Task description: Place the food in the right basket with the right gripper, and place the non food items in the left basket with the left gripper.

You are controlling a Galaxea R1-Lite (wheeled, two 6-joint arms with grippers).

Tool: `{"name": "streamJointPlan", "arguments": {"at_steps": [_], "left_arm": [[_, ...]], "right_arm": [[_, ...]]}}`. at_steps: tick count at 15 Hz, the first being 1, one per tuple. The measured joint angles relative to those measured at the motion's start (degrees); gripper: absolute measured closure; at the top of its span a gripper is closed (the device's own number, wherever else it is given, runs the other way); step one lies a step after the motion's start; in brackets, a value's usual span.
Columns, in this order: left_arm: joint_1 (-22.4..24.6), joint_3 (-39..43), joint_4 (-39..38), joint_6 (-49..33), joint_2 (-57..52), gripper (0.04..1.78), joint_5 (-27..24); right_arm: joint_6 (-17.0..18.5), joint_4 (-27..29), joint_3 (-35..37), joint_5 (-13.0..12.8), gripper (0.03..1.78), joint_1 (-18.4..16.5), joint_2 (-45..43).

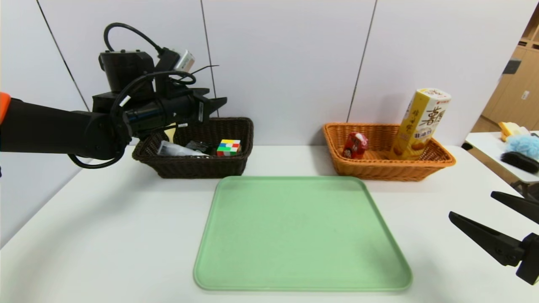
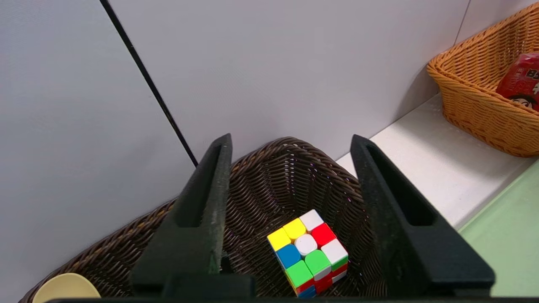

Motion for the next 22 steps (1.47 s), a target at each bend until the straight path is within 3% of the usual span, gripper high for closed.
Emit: {"name": "streamJointPlan", "arguments": {"at_steps": [4,9,13,22], "left_arm": [[0.33,1.3,-0.02,-0.2,-0.35,0.5,1.0],[1.61,4.08,-1.99,-0.33,-0.94,0.32,6.97],[3.08,10.23,-3.12,0.06,-5.14,0.24,7.74],[7.94,29.0,-3.44,0.48,-24.94,0.15,16.21]], "right_arm": [[0.0,0.0,0.0,-0.18,0.11,0.0,-0.45],[0.0,-0.11,-0.04,-0.29,0.11,0.0,-0.63],[0.0,0.28,-1.07,-0.44,0.11,0.0,-0.87],[0.05,0.8,-0.2,-0.3,0.11,-1.35,-5.49]]}}
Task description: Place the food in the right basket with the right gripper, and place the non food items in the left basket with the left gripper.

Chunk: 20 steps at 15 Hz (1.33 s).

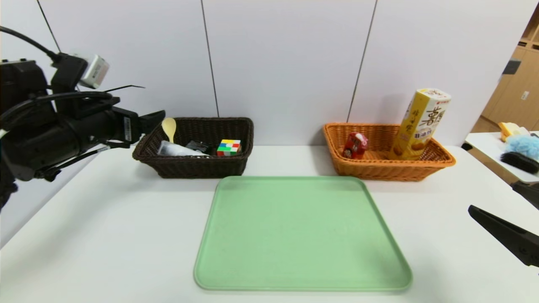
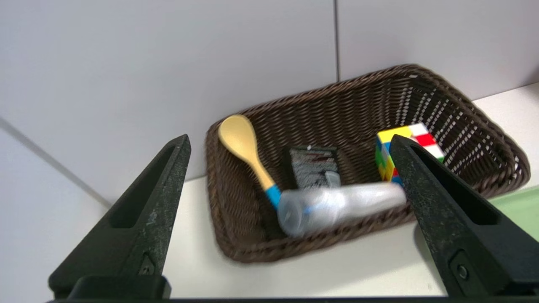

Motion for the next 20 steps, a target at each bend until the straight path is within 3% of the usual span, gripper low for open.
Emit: {"name": "streamJointPlan", "arguments": {"at_steps": [9,13,20], "left_arm": [[5.79,29.89,0.16,-2.67,-32.78,0.13,2.28],[6.13,37.41,0.49,-7.03,-40.91,0.13,1.93],[6.07,43.39,0.62,-7.28,-48.49,0.13,-1.05]], "right_arm": [[0.22,4.02,6.03,0.56,0.11,-5.01,-10.97],[0.61,6.18,10.12,1.28,0.11,-6.52,-18.42],[1.39,28.1,9.87,1.83,0.11,-7.05,-38.99]]}}
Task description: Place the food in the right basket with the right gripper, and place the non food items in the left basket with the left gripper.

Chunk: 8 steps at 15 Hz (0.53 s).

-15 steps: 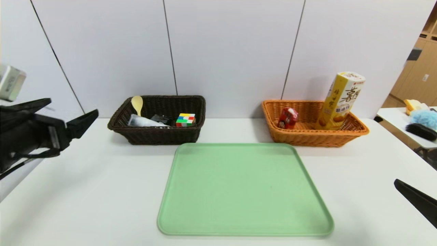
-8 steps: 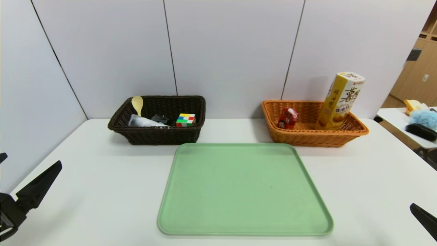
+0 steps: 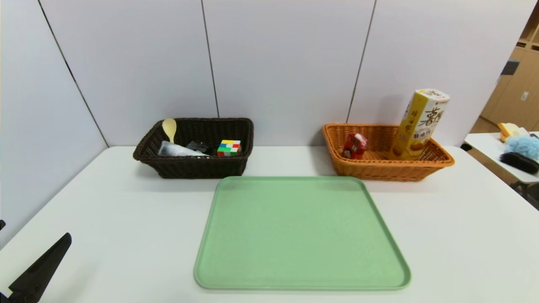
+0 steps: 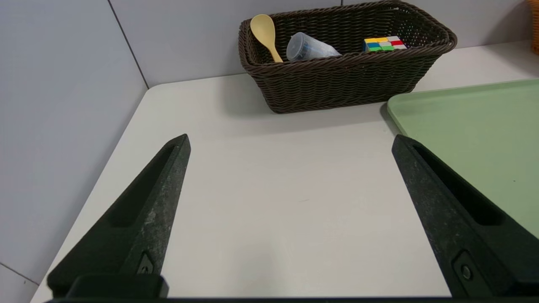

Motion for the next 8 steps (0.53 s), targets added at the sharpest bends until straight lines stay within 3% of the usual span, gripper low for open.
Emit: {"name": "streamJointPlan", "arguments": {"at_steps": [3,8], "left_arm": [[0.05,1.96,1.77,-0.06,-3.91,0.13,0.35],[0.43,3.54,14.84,-0.11,-17.55,0.13,0.46]], "right_arm": [[-0.2,8.56,-0.69,-0.28,0.11,0.3,-6.78],[-0.2,9.33,-0.12,0.0,0.11,0.34,-9.48]]}}
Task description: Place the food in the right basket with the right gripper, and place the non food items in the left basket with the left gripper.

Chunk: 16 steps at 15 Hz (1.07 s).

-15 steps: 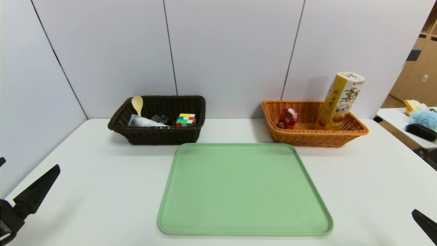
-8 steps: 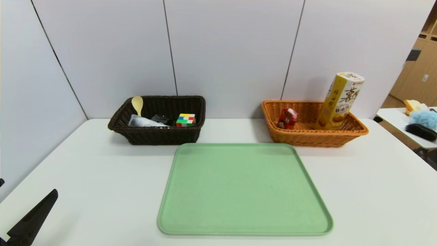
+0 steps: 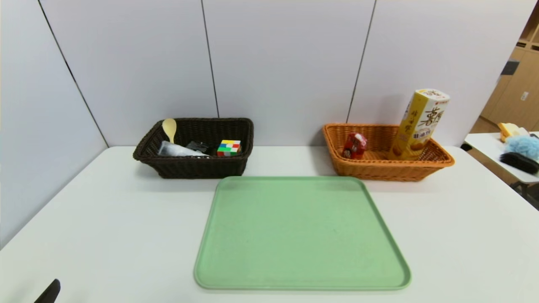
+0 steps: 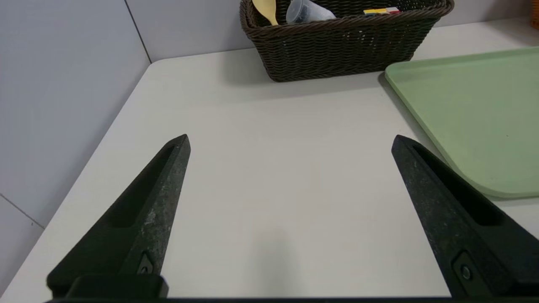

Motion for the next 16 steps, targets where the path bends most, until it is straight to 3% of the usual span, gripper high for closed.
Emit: {"name": "streamJointPlan", "arguments": {"at_steps": [4,6,9,16], "left_arm": [[-0.16,0.66,13.92,-0.72,-13.58,0.13,-0.63],[-0.23,0.88,16.73,-1.9,-16.37,0.13,-0.71],[-0.26,1.01,16.84,-2.26,-17.99,0.13,-0.6],[-0.26,1.05,20.38,-1.88,-18.46,0.13,2.97]], "right_arm": [[0.24,0.38,-0.05,-0.2,0.11,0.02,-0.28],[0.18,-0.2,0.37,-1.02,0.11,0.02,-0.28],[0.09,-0.33,1.57,-6.4,0.11,0.05,-0.28],[-0.39,-0.5,3.18,-13.19,0.11,0.05,-0.28]]}}
